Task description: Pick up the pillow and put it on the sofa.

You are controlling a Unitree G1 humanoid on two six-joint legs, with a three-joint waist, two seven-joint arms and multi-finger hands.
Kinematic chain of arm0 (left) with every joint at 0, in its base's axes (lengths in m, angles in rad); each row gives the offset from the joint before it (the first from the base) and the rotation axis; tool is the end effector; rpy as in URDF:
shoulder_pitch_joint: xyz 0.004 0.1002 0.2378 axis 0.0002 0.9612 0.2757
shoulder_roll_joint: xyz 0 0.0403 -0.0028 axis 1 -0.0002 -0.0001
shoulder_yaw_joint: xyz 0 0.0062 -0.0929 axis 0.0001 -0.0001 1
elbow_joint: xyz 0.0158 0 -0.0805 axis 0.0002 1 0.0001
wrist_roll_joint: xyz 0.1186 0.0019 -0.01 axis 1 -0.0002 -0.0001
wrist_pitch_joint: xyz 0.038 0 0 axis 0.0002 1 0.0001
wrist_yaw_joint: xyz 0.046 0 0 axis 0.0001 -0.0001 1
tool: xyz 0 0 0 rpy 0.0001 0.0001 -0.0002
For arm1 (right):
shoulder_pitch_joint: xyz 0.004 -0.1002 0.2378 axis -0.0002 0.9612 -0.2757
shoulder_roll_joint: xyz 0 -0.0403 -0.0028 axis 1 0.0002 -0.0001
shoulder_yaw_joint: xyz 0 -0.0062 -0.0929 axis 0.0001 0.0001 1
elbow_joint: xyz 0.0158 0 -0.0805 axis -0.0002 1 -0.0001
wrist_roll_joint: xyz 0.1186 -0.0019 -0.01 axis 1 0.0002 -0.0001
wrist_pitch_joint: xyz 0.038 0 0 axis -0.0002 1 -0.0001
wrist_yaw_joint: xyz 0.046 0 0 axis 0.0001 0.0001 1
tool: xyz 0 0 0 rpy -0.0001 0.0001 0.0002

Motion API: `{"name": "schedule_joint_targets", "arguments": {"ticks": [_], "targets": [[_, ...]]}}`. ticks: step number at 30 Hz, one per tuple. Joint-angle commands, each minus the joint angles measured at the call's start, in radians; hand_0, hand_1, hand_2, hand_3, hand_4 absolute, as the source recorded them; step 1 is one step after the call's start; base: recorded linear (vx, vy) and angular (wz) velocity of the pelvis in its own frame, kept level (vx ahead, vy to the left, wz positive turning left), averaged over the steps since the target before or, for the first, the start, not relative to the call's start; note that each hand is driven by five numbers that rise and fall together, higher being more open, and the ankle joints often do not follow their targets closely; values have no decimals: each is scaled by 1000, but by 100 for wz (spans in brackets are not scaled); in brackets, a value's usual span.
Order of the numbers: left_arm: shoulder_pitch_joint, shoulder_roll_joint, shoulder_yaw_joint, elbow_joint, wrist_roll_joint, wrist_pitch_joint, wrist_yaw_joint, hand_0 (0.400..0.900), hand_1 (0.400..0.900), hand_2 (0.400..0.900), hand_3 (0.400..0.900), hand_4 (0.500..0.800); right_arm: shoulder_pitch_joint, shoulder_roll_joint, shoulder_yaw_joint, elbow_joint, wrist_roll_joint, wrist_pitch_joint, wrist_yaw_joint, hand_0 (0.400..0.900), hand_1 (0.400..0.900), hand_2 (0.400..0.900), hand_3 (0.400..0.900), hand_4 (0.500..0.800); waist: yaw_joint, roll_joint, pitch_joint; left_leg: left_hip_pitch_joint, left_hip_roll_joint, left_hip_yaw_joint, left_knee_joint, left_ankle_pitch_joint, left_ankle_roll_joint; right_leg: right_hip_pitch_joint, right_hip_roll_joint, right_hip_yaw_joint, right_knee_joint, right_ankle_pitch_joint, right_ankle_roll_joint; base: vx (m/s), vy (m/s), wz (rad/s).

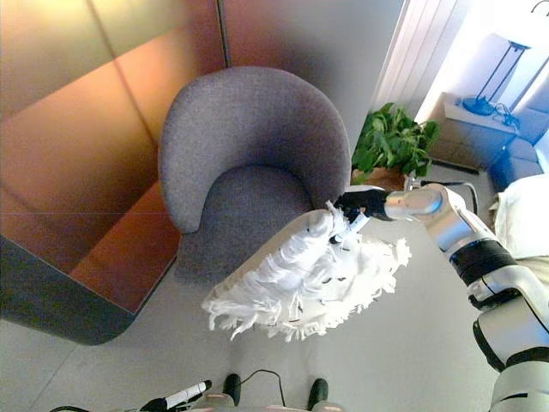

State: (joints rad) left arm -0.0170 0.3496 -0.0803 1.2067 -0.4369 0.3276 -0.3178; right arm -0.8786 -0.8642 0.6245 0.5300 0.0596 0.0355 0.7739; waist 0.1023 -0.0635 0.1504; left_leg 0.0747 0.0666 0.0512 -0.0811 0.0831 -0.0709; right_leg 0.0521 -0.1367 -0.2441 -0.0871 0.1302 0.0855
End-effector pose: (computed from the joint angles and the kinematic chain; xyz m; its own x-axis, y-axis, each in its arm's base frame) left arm 0.0751 0.2634 -0.1115 0.1669 -0.0954 -0.9814 -0.2817 0.9492 -0.1401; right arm 0.3371 -0.2300 0.1917 0.6818 0.4425 -0.5825 -0.7200 0.2650 -0.6414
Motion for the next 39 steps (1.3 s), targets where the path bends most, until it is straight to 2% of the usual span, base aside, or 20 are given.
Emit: {"name": "schedule_joint_targets", "arguments": {"ticks": [1, 4, 11, 13, 23, 27, 34, 36, 37, 38, 39], "targets": [[-8, -12, -70, 88, 14, 66, -40, 900, 900, 900, 900, 800, -347, 15, 4, 91, 107, 19, -26, 400, 400, 400, 400, 500, 59, -55, -70, 23, -52, 8, -6, -79, 2, 96, 18, -74, 0, -73, 34, 47, 113, 12], [-6, -15, -69, 89, 10, 78, -39, 900, 900, 900, 900, 800, -380, 40, 22, 118, 112, 42, -33, 400, 400, 400, 400, 500, 70, -57, -72, 25, -52, 3, -6, -77, 2, 102, 16, -81, 0, -73, 34, 52, 81, 11], [-2, -5, -76, 90, -7, 119, -32, 900, 900, 900, 900, 800, -446, 88, 26, 183, 150, 132, -128, 400, 400, 400, 400, 500, 107, -73, -64, 23, -54, -26, -6, -73, 4, 116, 17, -101, 0, -74, 35, 71, 49, 15], [-2, 2, -77, 86, -11, 127, -30, 900, 900, 900, 900, 800, -460, 90, 19, 204, 165, 167, -174, 400, 400, 400, 400, 500, 116, -76, -57, 19, -53, -33, -6, -72, 5, 116, 17, -105, 0, -75, 36, 38, 15, 12], [-3, 22, -100, 68, -59, 151, -18, 900, 900, 900, 900, 800, -517, 52, -7, 320, 227, 244, -307, 400, 400, 400, 400, 500, 145, -88, -29, 3, -49, -63, -6, -71, 9, 111, 21, -114, 0, -77, 37, 36, 9, 10], [2, 24, -109, 59, -75, 158, -13, 900, 900, 900, 900, 800, -537, 15, -7, 403, 208, 259, -311, 400, 400, 400, 400, 500, 153, -88, -22, 0, -48, -72, -6, -71, 9, 110, 21, -117, 0, -78, 38, 47, 24, 9], [8, 41, -136, 63, -88, 139, -20, 900, 900, 900, 900, 800, -596, -22, 22, 513, 242, 248, -337, 400, 400, 400, 400, 500, 170, -82, -6, -11, -47, -91, -6, -73, 11, 101, 21, -122, 0, -79, 39, 26, -7, 7], [10, 45, -143, 59, -88, 135, -32, 900, 900, 900, 900, 800, -620, -32, 36, 533, 252, 253, -365, 400, 400, 400, 400, 500, 173, -78, -6, -21, -47, -94, -6, -73, 11, 93, 21, -122, 0, -82, 39, 0, 0, 0], [9, 45, -149, 57, -92, 132, -35, 900, 900, 900, 900, 800, -634, -36, 43, 543, 253, 257, -409, 400, 400, 400, 400, 500, 174, -75, -5, -25, -47, -95, -6, -73, 11, 89, 21, -122, 0, -83, 38, 0, 0, 0], [7, 44, -154, 54, -96, 134, -37, 900, 900, 900, 900, 800, -647, -42, 41, 555, 237, 265, -440, 900, 900, 900, 900, 800, 174, -71, -4, -30, -47, -95, -6, -72, 11, 84, 21, -121, 0, -84, 38, -24, 30, 4], [6, 41, -153, 51, -92, 133, -40, 900, 900, 900, 900, 800, -653, -51, 44, 571, 246, 282, -451, 900, 900, 900, 900, 800, 173, -65, -3, -36, -48, -96, -6, -72, 9, 78, 19, -120, 0, -85, 38, -47, 40, 3]]}}
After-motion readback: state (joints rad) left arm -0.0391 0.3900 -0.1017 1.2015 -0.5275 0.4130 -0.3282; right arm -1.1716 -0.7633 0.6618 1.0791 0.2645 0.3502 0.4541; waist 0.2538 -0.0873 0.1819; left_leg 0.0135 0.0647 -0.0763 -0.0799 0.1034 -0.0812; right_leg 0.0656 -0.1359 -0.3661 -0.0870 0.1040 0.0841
